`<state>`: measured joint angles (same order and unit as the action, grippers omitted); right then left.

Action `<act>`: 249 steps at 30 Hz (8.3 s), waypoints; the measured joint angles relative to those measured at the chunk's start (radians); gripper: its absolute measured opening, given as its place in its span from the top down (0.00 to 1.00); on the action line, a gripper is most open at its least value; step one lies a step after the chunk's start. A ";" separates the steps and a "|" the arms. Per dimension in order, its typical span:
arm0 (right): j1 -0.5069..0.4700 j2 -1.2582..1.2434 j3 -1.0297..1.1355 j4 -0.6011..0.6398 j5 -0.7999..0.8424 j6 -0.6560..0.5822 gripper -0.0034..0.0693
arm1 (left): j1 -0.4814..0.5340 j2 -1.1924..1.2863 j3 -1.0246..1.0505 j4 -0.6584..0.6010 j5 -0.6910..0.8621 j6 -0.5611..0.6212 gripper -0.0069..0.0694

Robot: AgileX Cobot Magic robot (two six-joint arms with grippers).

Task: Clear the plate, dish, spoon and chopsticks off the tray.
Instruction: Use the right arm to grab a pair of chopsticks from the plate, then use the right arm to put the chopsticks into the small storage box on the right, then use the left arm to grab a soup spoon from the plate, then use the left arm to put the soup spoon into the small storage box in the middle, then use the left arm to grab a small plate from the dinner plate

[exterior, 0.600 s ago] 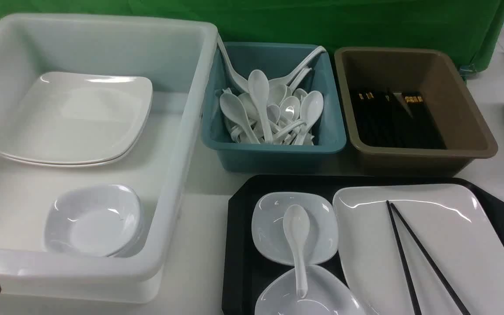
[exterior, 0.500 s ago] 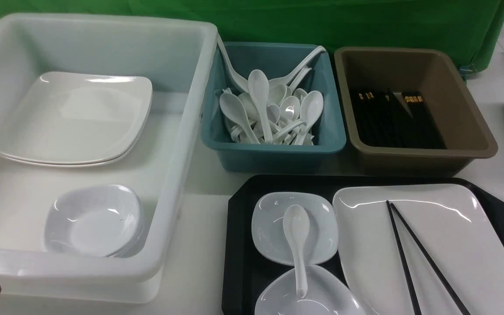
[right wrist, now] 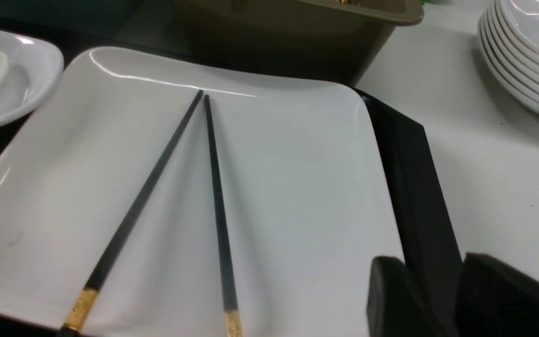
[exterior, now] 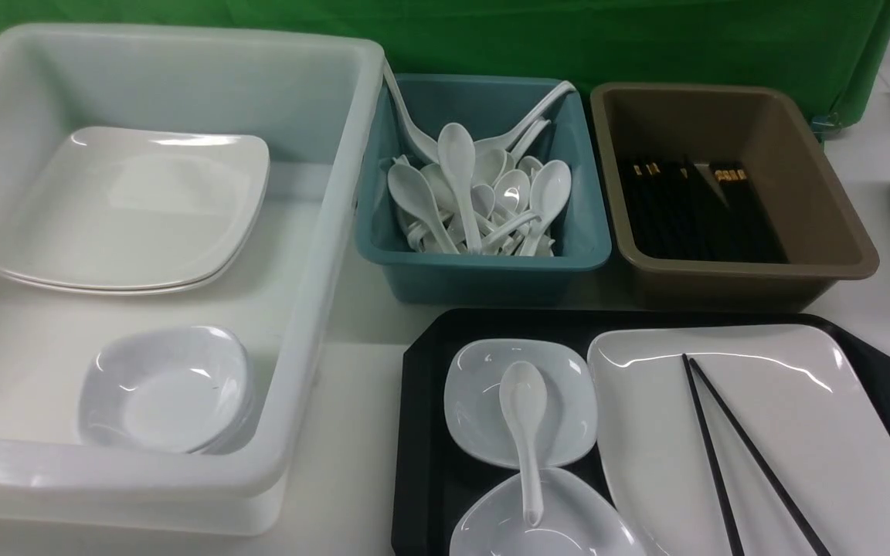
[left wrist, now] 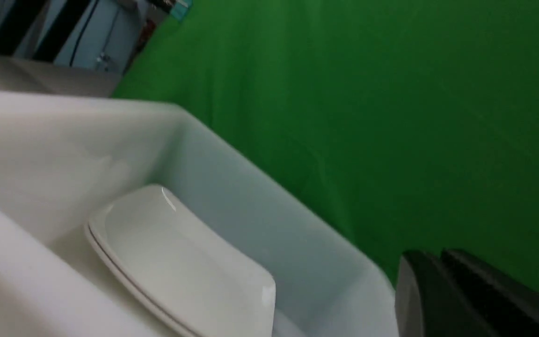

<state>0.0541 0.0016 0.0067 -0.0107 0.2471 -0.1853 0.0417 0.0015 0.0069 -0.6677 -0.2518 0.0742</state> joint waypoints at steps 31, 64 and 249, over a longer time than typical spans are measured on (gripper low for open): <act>0.015 0.073 -0.247 0.240 -0.156 0.488 0.83 | -0.001 0.849 -0.828 0.220 1.160 0.131 0.89; 0.259 1.650 -0.958 0.095 0.429 0.206 0.07 | -0.580 1.050 -0.829 0.501 1.106 -0.144 0.91; 0.099 0.855 -1.031 0.034 0.773 0.088 0.68 | -0.819 1.799 -1.333 0.527 1.233 -0.014 0.45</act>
<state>0.1527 0.8567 -1.0238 0.0236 1.0204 -0.0973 -0.7776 1.8006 -1.3261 -0.1402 0.9814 0.0606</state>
